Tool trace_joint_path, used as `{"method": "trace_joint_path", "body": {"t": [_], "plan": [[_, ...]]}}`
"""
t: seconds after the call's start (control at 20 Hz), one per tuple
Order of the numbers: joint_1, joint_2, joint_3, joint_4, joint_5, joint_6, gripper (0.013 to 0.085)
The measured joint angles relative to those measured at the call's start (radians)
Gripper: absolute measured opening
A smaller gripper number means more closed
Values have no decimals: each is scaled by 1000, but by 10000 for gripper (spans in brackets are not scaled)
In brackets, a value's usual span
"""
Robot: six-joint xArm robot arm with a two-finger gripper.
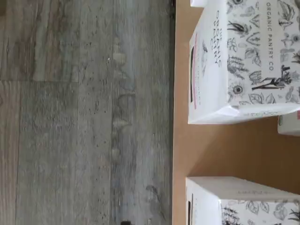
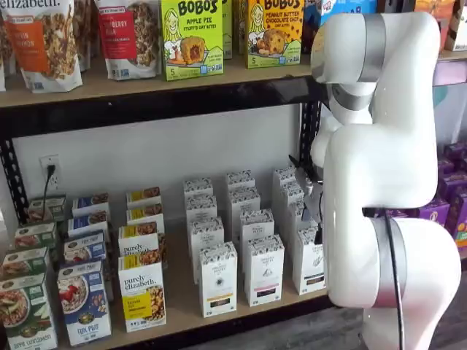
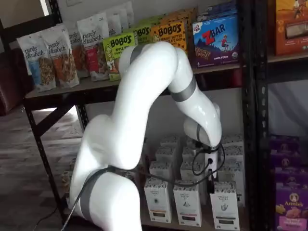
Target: Pick up the white box with a green strip in the middle, on the bottom shelf, the sixth box from the left
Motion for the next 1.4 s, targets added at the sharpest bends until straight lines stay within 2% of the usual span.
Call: {"method": "trace_joint_path", "body": {"t": [0.05,0.1,0.2,0.55,1.25,1.4], "plan": [[0,3,-8,-21,15,21,850],[4,17,-37,-82,57,77,850],[13,41,-70,-123,84,122,850],[26,90,-119,-109,64,124,850],[26,262,-323,-154,74,164,850],[26,286,-352,-185,77,189,850]]}}
